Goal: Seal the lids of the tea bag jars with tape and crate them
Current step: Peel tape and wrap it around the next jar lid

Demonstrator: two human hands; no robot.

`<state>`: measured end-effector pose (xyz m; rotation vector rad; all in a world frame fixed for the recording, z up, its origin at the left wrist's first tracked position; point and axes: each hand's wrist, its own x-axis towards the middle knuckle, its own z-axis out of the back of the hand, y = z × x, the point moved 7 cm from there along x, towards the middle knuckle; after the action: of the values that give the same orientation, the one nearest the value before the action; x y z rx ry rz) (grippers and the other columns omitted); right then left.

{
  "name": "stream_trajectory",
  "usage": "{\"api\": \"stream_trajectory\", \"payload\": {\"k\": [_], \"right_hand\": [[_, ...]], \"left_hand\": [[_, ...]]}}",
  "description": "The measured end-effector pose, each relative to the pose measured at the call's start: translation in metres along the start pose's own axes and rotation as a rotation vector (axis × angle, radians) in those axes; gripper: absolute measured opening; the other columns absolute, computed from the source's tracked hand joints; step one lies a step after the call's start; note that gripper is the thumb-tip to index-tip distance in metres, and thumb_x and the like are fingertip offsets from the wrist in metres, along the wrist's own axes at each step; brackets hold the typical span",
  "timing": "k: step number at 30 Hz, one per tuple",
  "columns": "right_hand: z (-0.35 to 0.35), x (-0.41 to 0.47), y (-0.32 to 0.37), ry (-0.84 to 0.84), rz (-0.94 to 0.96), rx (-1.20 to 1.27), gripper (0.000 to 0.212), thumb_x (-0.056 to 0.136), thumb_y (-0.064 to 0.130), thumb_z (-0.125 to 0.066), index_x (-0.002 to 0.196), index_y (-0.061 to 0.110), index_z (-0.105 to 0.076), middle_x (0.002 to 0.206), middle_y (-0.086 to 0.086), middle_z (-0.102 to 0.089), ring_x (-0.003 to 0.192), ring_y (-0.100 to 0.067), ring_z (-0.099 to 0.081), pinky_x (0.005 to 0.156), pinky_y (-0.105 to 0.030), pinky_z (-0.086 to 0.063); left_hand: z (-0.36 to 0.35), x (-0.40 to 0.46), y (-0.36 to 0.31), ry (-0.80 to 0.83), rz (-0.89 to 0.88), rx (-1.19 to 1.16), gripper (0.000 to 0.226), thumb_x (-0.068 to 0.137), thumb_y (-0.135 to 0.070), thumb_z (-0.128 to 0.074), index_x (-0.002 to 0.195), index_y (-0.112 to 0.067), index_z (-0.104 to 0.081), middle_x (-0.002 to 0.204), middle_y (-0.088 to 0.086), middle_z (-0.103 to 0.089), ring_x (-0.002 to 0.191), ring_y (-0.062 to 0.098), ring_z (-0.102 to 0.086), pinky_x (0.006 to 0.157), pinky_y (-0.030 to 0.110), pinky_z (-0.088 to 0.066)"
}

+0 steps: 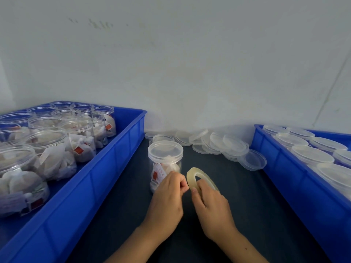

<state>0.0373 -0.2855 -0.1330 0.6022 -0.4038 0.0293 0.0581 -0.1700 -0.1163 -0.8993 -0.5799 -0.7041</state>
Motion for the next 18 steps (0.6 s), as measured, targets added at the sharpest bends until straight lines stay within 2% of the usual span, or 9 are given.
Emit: {"api": "stream_trajectory", "payload": {"k": [4, 6, 8, 10, 12, 15, 16, 18], "right_hand": [[0.009, 0.006, -0.002, 0.014, -0.009, -0.033, 0.016, 0.099, 0.05, -0.029, 0.103, 0.035, -0.032, 0.071, 0.01, -0.051, 0.061, -0.005, -0.051, 0.056, -0.022, -0.036], [0.013, 0.009, 0.001, 0.022, 0.036, -0.057, 0.018, 0.1, 0.046, -0.032, 0.118, 0.043, -0.028, 0.07, 0.014, -0.048, 0.061, 0.0, -0.05, 0.056, -0.018, -0.034], [0.016, 0.009, 0.008, 0.049, 0.119, -0.089, 0.028, 0.102, 0.036, -0.038, 0.126, 0.05, -0.036, 0.068, 0.02, -0.045, 0.068, 0.009, -0.05, 0.056, -0.014, -0.035], [0.018, 0.008, 0.01, 0.059, 0.148, -0.046, 0.024, 0.102, 0.027, -0.043, 0.113, 0.042, -0.057, 0.071, 0.019, -0.049, 0.078, 0.008, -0.051, 0.062, -0.01, -0.038], [0.016, 0.008, 0.007, 0.075, 0.089, 0.01, 0.023, 0.101, 0.024, -0.045, 0.096, 0.034, -0.065, 0.076, 0.012, -0.055, 0.078, -0.002, -0.053, 0.066, -0.014, -0.041], [0.016, 0.009, 0.004, 0.031, 0.04, 0.057, 0.023, 0.1, 0.021, -0.046, 0.085, 0.028, -0.061, 0.078, 0.009, -0.057, 0.077, -0.006, -0.054, 0.068, -0.022, -0.045], [0.018, 0.009, 0.003, 0.006, 0.027, 0.068, 0.022, 0.1, 0.021, -0.045, 0.083, 0.027, -0.058, 0.078, 0.009, -0.057, 0.075, -0.006, -0.053, 0.065, -0.022, -0.044], [0.023, 0.009, 0.002, -0.039, 0.014, 0.072, 0.021, 0.1, 0.023, -0.044, 0.081, 0.025, -0.052, 0.08, 0.012, -0.057, 0.071, -0.009, -0.051, 0.06, -0.024, -0.041]], "left_hand": [[0.008, 0.005, 0.002, -0.035, 0.051, -0.109, 0.025, 0.091, 0.0, -0.06, 0.084, -0.022, -0.049, 0.077, -0.015, -0.052, 0.082, 0.007, -0.056, 0.071, 0.017, -0.047], [0.014, 0.007, 0.001, -0.068, 0.033, -0.109, 0.027, 0.089, -0.001, -0.062, 0.084, -0.024, -0.05, 0.079, -0.017, -0.053, 0.083, 0.006, -0.057, 0.071, 0.016, -0.048], [0.017, 0.007, 0.003, -0.08, 0.041, -0.127, 0.035, 0.087, -0.003, -0.066, 0.085, -0.033, -0.047, 0.081, -0.015, -0.056, 0.085, 0.006, -0.059, 0.073, 0.015, -0.049], [0.017, 0.006, 0.004, -0.057, 0.042, -0.128, 0.044, 0.086, -0.005, -0.069, 0.091, -0.04, -0.042, 0.083, -0.014, -0.058, 0.087, 0.005, -0.06, 0.075, 0.015, -0.05], [0.017, 0.006, 0.002, -0.045, 0.0, -0.073, 0.043, 0.086, -0.008, -0.07, 0.1, -0.04, -0.045, 0.084, -0.016, -0.057, 0.086, 0.005, -0.061, 0.077, 0.017, -0.051], [0.027, 0.008, -0.005, -0.158, -0.121, 0.045, 0.019, 0.09, -0.021, -0.063, 0.107, -0.022, -0.056, 0.093, -0.016, -0.055, 0.086, 0.0, -0.056, 0.076, 0.014, -0.05], [0.033, 0.009, -0.006, -0.235, -0.147, 0.07, 0.018, 0.091, -0.024, -0.059, 0.109, -0.019, -0.055, 0.099, -0.015, -0.053, 0.09, -0.001, -0.053, 0.079, 0.012, -0.047], [0.049, 0.009, 0.004, -0.408, -0.106, 0.076, 0.032, 0.09, -0.031, -0.06, 0.116, -0.014, -0.051, 0.113, -0.005, -0.051, 0.103, 0.004, -0.049, 0.088, 0.011, -0.042]]}}
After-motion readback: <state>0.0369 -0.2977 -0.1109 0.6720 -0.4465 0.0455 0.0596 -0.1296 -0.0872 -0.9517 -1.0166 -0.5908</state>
